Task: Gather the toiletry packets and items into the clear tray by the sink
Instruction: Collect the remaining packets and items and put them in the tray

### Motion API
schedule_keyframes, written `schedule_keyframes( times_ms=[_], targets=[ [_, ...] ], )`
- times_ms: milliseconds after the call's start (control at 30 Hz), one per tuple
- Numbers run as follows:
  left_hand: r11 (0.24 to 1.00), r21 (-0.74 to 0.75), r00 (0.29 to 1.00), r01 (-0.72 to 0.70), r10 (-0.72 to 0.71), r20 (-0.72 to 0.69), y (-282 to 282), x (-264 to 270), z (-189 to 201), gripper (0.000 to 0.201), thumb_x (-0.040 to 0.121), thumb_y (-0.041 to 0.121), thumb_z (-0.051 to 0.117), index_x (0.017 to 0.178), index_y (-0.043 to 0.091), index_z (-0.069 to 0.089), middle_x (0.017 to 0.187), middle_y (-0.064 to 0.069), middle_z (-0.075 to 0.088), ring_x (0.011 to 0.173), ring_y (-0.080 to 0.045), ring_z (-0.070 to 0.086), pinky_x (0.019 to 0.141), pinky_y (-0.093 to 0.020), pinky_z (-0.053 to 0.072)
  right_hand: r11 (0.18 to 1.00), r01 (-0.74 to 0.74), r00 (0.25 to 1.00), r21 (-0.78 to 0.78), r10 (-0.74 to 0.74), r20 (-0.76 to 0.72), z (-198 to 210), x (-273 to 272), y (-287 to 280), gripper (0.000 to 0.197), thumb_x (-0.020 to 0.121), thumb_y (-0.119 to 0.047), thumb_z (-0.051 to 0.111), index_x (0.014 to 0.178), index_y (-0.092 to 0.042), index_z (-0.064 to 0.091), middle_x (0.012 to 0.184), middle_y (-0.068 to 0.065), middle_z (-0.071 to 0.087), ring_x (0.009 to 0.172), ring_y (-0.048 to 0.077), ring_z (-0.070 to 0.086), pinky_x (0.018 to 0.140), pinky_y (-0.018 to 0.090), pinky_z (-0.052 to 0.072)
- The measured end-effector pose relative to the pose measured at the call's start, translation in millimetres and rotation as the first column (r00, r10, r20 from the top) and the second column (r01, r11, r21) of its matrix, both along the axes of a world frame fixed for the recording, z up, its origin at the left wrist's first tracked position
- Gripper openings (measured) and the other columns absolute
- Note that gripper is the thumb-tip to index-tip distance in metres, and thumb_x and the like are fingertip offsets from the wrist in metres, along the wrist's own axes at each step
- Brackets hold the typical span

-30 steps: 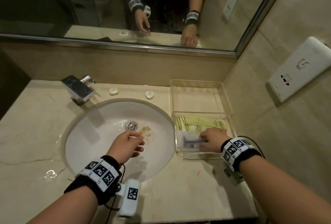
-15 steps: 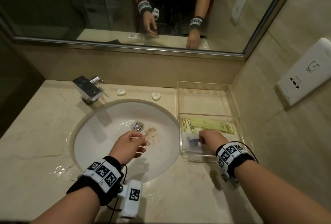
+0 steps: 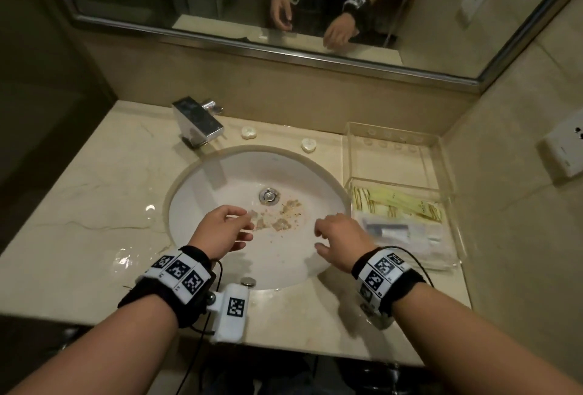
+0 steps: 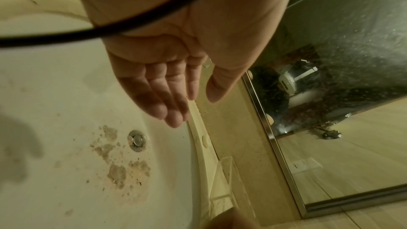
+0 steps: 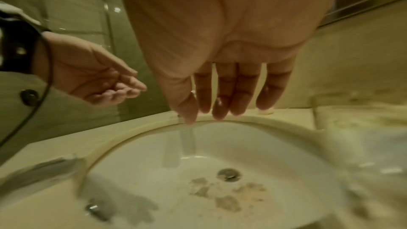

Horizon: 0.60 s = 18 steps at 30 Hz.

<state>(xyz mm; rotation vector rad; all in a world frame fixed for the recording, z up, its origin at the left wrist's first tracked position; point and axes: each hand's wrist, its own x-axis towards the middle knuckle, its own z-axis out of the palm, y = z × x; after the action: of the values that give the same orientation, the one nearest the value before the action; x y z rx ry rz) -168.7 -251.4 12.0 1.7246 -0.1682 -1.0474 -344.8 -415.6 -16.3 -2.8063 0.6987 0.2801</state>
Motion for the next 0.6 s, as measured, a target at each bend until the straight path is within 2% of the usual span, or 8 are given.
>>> schedule_keyframes(
  times_ms=[100,200,333,467,600],
  targets=[
    [1.0,0.012,1.0,-0.022,0.022,-0.003,18,12,-5,0.004,0.093,0.013,0.058,0.097,0.012,0.058,0.091,-0.012,0.068,0.069,-0.021,0.063,0.068,-0.031,0.051,0.989,-0.112,0.989,0.096,0.12,-0.087,-15,18,38,0.026,0.089,-0.033,0.059,0.111,-0.02,0.058,0.108,0.002,0.062,0.1,0.022,0.054,0.086,0.035,0.046],
    [0.999,0.028,0.999,-0.044,0.045,-0.029,41,30,-12,0.007,0.093,0.014,0.058,0.099,0.011,0.057,0.09,-0.011,0.068,0.069,-0.021,0.063,0.066,-0.03,0.051,0.971,-0.171,0.977,0.165,0.189,-0.1,-29,35,71,0.035,0.086,-0.036,0.062,0.116,-0.021,0.056,0.115,0.003,0.06,0.107,0.023,0.052,0.089,0.036,0.043],
    [0.996,0.039,0.996,-0.079,0.081,-0.042,70,52,-21,0.004,0.093,0.012,0.058,0.097,0.011,0.058,0.089,-0.012,0.068,0.067,-0.021,0.063,0.062,-0.03,0.049,0.965,-0.162,0.977,0.207,0.187,-0.107,-40,57,99,0.042,0.087,-0.042,0.059,0.124,-0.022,0.053,0.124,0.002,0.056,0.115,0.024,0.047,0.094,0.038,0.041],
    [0.995,0.032,0.994,-0.093,0.095,-0.056,92,67,-25,0.006,0.093,0.011,0.058,0.099,0.009,0.058,0.09,-0.013,0.066,0.068,-0.022,0.062,0.064,-0.032,0.05,0.973,-0.112,0.985,0.202,0.136,-0.109,-45,73,110,0.036,0.093,-0.04,0.053,0.123,-0.021,0.053,0.121,0.003,0.058,0.114,0.025,0.048,0.094,0.037,0.04],
    [0.994,0.019,0.992,-0.108,0.109,-0.057,103,80,-24,0.002,0.093,0.009,0.057,0.092,0.011,0.057,0.09,-0.014,0.065,0.067,-0.022,0.061,0.063,-0.031,0.049,0.977,-0.088,0.99,0.193,0.107,-0.09,-37,88,117,0.035,0.093,-0.04,0.054,0.122,-0.02,0.054,0.12,0.003,0.059,0.113,0.023,0.049,0.093,0.037,0.042]
  ],
)
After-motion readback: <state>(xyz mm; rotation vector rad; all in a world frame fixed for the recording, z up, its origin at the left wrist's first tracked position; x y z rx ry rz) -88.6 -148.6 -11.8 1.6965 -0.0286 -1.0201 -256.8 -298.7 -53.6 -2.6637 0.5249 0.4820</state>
